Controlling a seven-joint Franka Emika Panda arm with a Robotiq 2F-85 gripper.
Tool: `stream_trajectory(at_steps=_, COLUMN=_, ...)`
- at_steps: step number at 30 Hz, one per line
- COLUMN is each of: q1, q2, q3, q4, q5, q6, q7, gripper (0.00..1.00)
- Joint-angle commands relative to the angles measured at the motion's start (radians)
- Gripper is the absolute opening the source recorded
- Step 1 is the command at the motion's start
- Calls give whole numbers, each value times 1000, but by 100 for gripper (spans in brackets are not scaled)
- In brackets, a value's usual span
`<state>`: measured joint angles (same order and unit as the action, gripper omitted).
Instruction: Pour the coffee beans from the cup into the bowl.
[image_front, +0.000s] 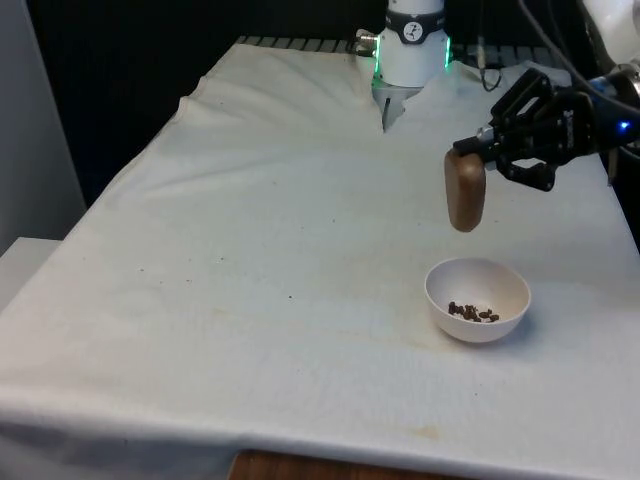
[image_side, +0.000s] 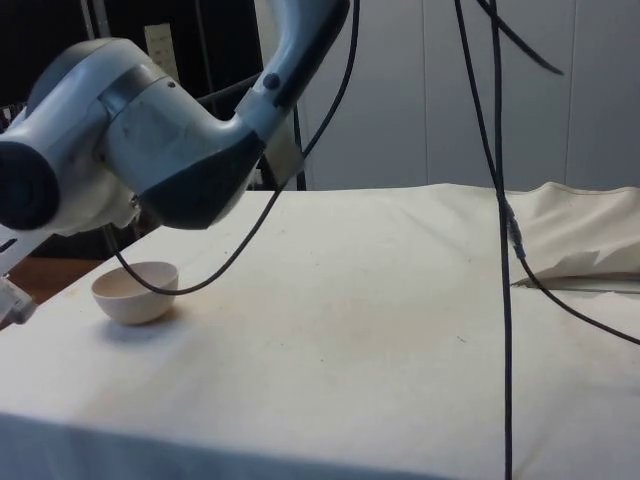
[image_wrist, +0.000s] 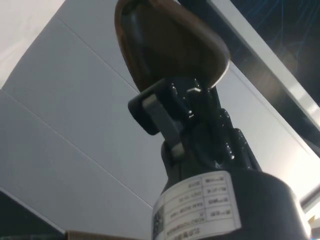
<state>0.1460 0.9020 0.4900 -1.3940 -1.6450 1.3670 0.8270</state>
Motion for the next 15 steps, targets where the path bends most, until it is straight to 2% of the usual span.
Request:
stream_trajectory(at_steps=1, q1=-17, q2=-13, q3=9, q4=-20, q5=8, q6=24, q7=10, gripper=1)
stream_trajectory(at_steps=3, q1=-23, q2=-19, q3=9, q4=-29, q5=15, q6=31, q7=21, gripper=1)
stream_trajectory(at_steps=4, q1=-11, q2=-10, q3=0, q4=-16, q5=10, q6=11, q7=17, gripper=1)
stream_trajectory(at_steps=5, q1=-26, q2=-22, q3=9, q4=-34, q5=17, q6=33, q7=25, gripper=1)
stream_trajectory(at_steps=8, q1=-36, q2=-30, q3=9, q4=-47, q5=25, q6=43, q7=40, gripper=1)
stream_trajectory(at_steps=9, q1=-43, q2=-36, q3=9, q4=-56, q5=32, q6=50, q7=50, gripper=1)
stream_trajectory(at_steps=11, q1=-49, q2=-41, q3=8, q4=-65, q5=39, q6=56, q7=59, gripper=1)
stream_trajectory(at_steps=12, q1=-38, q2=-32, q3=0, q4=-52, q5=35, q6=36, q7=57, gripper=1)
stream_trajectory(at_steps=13, q1=-53, q2=-44, q3=8, q4=-70, q5=42, q6=60, q7=64, gripper=1)
stream_trajectory(at_steps=15, q1=-64, q2=-52, q3=8, q4=-82, q5=50, q6=71, q7=76, gripper=1)
